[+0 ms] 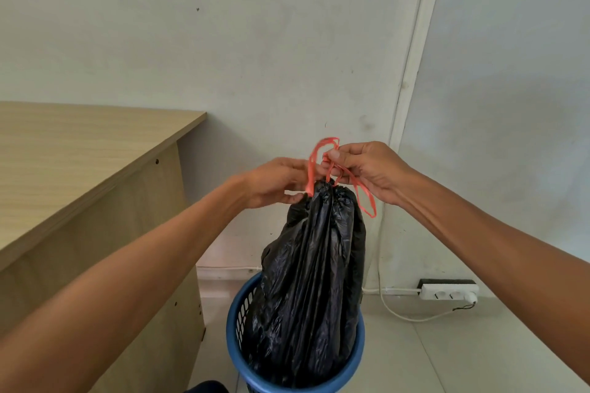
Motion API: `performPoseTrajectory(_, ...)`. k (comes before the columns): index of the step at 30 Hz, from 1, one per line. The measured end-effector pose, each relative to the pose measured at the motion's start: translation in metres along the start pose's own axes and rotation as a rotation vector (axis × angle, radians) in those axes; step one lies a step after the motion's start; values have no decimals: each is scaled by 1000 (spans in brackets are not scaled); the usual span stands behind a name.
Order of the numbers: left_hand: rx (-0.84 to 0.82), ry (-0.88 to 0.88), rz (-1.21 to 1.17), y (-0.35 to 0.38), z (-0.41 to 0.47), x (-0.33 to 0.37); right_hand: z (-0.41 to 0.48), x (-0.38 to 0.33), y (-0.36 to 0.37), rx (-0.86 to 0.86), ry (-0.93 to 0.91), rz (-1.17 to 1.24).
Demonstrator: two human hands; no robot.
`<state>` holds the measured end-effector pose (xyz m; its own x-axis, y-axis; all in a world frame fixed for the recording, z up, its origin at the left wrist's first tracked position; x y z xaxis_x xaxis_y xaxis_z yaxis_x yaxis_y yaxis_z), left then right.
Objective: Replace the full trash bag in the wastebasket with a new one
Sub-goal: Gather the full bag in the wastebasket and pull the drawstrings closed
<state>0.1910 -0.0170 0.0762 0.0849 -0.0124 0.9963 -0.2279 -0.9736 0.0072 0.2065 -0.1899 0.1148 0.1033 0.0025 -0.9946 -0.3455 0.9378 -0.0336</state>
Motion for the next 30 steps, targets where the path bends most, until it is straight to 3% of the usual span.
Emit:
performPoseTrajectory(2,-94,57,165,10,-3,-4,1,-1,-1,11,-11,18)
performPoseTrajectory(6,3,189,264,17,1,0,4,-2,-4,2,-28,-21)
performPoseTrajectory(14,-47,34,81,14,9,-15,1,-14,-12,-154,-242,-612)
performPoseTrajectory(24,-85,25,83,14,12,-14,-3,-19,-6,-212,-368,-599)
performPoseTrajectory(30,-29,1,113,14,13,-11,-8,-24,0,-188,-429,-1003)
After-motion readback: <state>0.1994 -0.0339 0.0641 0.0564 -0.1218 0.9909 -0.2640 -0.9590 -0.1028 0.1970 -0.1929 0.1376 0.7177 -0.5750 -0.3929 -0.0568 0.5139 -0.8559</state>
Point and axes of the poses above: each hand's wrist, its own z-axis towards the middle knuckle, its own y-axis out of the palm, x = y × z, the point moved 5 cm from there along z, towards the middle knuckle, and after that the axes turned 4 degrees about x, right-handed, at the moved point
